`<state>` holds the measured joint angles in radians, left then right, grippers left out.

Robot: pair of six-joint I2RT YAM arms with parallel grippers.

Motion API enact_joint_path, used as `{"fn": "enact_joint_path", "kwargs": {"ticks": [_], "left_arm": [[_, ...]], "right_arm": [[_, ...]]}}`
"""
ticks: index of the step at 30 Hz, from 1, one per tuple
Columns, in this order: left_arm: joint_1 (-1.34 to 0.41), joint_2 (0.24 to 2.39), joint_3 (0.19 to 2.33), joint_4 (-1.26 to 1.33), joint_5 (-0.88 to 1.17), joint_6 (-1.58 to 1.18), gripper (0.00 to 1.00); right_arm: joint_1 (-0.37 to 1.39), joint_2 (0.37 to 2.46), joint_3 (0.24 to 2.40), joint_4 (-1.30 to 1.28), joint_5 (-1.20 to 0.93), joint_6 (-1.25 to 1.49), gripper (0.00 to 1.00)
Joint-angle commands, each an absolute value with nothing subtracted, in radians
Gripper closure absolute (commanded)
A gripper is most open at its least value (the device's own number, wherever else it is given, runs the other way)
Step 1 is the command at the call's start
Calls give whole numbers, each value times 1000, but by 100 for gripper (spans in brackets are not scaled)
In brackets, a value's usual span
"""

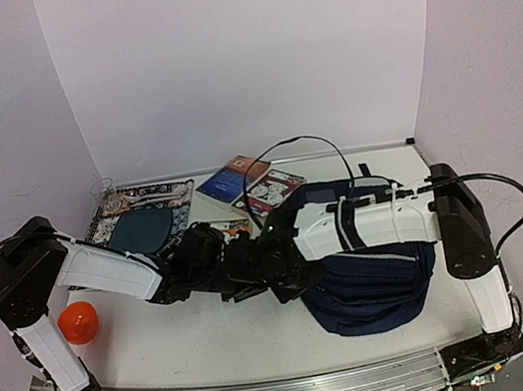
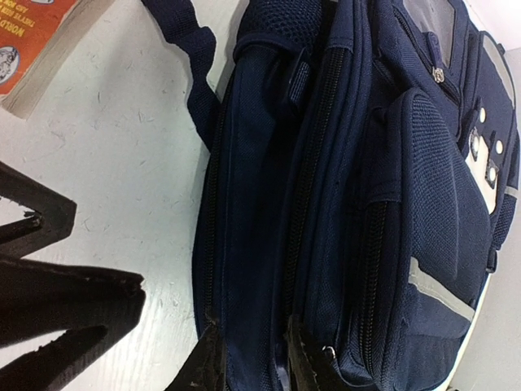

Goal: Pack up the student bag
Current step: Pick up the second largest pocket of the bag from the student bag.

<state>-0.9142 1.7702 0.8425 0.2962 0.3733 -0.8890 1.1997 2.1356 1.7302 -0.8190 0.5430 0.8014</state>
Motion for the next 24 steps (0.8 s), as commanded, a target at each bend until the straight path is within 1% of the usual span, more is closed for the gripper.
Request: {"fn": "enact_joint_path", "kwargs": {"ticks": [1,4,7,8,12,14,24], "left_arm": [[-908,1763,847,316,383,-890,44],[-908,1763,847,316,385,-890,45],[-908,1764,848,316,389,-893,45],[-909,1764,849,316,391,-895,45],[-908,1770,861,317,407,-906,45],[-908,1778,876,317,425,-916,45],[-910,1850,1061,317,537,-1009,44]], "right_arm": [[1192,2159,1740,-912,587,790,77],[1191,2164,1733,-911,587,790,84],[1191,2157,1722,-918,592,798,97],[1191,2150,1719,-923,594,802,100],[1192,2079,1690,-920,594,811,100],[1193,2010,1647,-888,581,803,100],[1197,1659,1296,-477,442,723,100]]}}
